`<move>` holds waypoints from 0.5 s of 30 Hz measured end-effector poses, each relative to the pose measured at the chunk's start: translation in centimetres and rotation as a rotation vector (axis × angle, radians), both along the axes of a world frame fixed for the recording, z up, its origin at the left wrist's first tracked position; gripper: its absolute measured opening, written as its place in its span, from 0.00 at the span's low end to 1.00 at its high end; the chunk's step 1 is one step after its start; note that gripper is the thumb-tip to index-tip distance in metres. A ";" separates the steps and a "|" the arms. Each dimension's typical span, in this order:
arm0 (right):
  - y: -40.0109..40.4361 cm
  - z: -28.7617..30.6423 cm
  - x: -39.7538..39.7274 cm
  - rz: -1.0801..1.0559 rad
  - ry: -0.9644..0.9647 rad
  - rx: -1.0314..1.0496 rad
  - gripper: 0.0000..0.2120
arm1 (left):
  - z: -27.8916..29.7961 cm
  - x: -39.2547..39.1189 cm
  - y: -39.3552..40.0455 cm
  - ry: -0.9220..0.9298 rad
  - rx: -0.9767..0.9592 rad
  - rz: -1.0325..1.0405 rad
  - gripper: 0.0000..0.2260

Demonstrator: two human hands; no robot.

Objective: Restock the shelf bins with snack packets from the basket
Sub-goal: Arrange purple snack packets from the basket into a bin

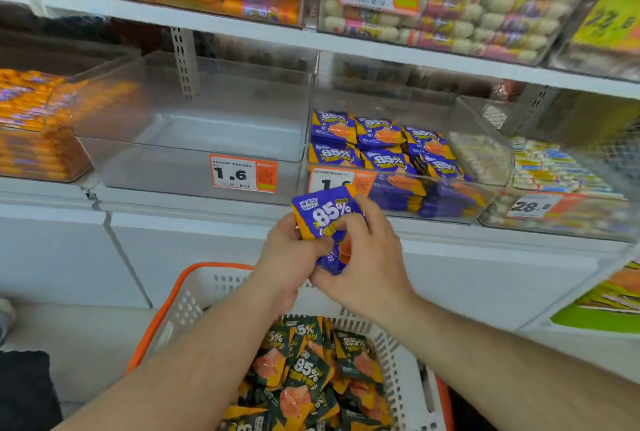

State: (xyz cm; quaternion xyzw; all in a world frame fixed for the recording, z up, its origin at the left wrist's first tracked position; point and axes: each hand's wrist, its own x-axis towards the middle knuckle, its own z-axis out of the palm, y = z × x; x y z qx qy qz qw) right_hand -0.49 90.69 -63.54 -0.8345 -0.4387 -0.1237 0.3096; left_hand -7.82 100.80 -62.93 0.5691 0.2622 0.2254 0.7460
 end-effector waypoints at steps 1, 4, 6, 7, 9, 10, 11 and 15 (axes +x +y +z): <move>0.1 0.5 0.3 -0.027 0.009 0.026 0.32 | 0.7 0.6 -0.1 -0.013 0.027 -0.006 0.19; 0.3 2.1 1.6 -0.055 0.026 0.103 0.32 | 2.9 2.7 -0.3 -0.046 0.109 -0.012 0.18; 0.5 3.3 3.3 -0.017 0.027 0.149 0.29 | 4.3 4.4 -0.2 -0.057 0.196 0.008 0.15; 0.4 3.9 4.3 0.005 0.010 0.172 0.28 | 4.9 5.3 0.0 -0.064 0.259 0.018 0.12; 0.0 5.2 6.2 0.011 -0.034 0.218 0.26 | 6.3 6.9 0.3 -0.066 0.401 0.030 0.08; -0.2 6.0 7.5 -0.005 -0.062 0.247 0.25 | 7.1 7.9 0.6 -0.066 0.459 0.043 0.11; -0.4 6.7 8.4 -0.018 -0.092 0.274 0.25 | 7.6 8.5 1.0 -0.066 0.502 0.066 0.13; 0.1 9.2 14.7 -0.154 -0.162 0.128 0.27 | 9.1 12.6 2.9 0.047 0.791 0.174 0.08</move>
